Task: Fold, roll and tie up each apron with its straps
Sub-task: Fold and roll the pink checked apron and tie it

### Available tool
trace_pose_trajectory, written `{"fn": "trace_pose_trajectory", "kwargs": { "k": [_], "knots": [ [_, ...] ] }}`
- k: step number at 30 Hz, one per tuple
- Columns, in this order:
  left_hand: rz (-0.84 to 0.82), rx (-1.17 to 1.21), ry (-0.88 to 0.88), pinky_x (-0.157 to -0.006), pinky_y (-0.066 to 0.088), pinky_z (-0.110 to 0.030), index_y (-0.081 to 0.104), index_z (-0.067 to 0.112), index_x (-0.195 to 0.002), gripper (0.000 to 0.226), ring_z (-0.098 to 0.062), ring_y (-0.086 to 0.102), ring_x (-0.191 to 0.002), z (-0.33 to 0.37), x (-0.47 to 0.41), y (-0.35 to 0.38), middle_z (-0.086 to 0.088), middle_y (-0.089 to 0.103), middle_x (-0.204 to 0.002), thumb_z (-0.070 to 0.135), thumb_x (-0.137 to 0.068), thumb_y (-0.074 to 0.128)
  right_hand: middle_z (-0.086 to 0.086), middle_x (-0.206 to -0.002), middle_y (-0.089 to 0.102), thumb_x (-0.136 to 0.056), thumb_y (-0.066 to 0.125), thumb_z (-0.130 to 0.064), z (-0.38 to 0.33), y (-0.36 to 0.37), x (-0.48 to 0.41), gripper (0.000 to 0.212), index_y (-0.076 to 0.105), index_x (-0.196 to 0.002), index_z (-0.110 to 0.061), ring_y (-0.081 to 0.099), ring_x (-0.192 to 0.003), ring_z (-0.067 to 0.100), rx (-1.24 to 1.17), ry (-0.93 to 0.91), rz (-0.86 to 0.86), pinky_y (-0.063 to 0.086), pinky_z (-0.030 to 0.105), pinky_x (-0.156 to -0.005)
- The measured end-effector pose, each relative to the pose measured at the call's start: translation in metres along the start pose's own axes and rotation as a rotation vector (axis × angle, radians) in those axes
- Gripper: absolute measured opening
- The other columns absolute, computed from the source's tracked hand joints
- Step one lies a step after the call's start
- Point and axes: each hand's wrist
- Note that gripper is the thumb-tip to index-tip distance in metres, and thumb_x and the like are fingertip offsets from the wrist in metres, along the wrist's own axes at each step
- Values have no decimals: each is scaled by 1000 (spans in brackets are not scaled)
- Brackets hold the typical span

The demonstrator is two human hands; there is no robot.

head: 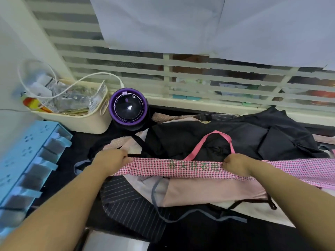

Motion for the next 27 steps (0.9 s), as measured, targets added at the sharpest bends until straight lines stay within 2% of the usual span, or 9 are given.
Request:
{"fn": "trace_pose_trajectory", "kwargs": {
  "k": [2,5,9,12,18,21,23,25,27],
  "knots": [
    [80,-113,-35,-87,39,-34,61,23,-112,44,-20,58,-106,-1,-2,5,2,64,-111,54,-98,33,20,-124,59,-101,37,-30,1,0,-3,34,59,-84,-10,51,-95,27,6,11,-16,39,29,-84],
    [225,-144,-90,-84,36,-33,67,24,-102,50,-18,61,-96,-4,-4,11,3,69,-98,59,-96,32,20,-123,59,-101,37,-30,-1,1,-6,34,54,-75,-14,49,-92,25,0,26,-24,39,29,-85],
    [241,-95,-171,-73,37,-29,66,19,-91,59,-17,63,-87,-2,-2,10,2,68,-89,66,-92,30,20,-126,58,-102,36,-30,-2,2,-8,41,62,-111,0,54,-112,31,4,35,-13,39,28,-88],
    [266,-150,-222,-75,37,-31,65,19,-99,59,-18,64,-82,-5,0,5,1,68,-85,68,-90,31,19,-126,58,-101,36,-31,-4,4,-8,42,62,-113,0,54,-113,31,7,43,-5,39,28,-87],
    [736,-107,-63,-72,45,-43,68,11,-88,20,-31,59,-76,28,6,3,-10,62,-87,24,-75,77,18,-126,59,-100,38,-32,-3,3,-10,41,63,-113,-1,55,-112,31,-4,57,-15,38,27,-84],
    [687,-41,407,-79,53,-40,65,18,-94,33,-24,63,-86,93,10,12,-2,65,-94,17,-64,78,18,-123,61,-99,40,-32,-3,3,-10,40,64,-111,-2,56,-109,30,-18,46,-18,36,26,-77],
    [579,18,609,-92,52,-41,68,22,-102,31,-18,63,-101,144,9,26,3,67,-106,20,-73,58,17,-123,61,-99,41,-32,-2,4,-9,40,64,-112,-3,56,-108,31,-26,40,-16,36,26,-78],
    [369,68,629,-98,48,-43,67,24,-115,45,-16,59,-117,187,7,34,4,64,-122,27,-80,40,17,-123,61,-98,42,-32,0,5,-8,39,63,-114,-3,56,-103,30,-25,34,-1,35,25,-77],
    [236,43,566,-108,38,-48,49,21,-138,55,-17,41,-136,212,5,36,1,44,-147,34,-87,32,16,-122,61,-98,41,-31,-1,6,-8,39,63,-114,-3,56,-102,30,-25,17,8,34,25,-77]
  ]
}}
Point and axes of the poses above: each hand's wrist, its own x-axis away from the middle knuckle, its own y-axis out of the palm, z = x × y
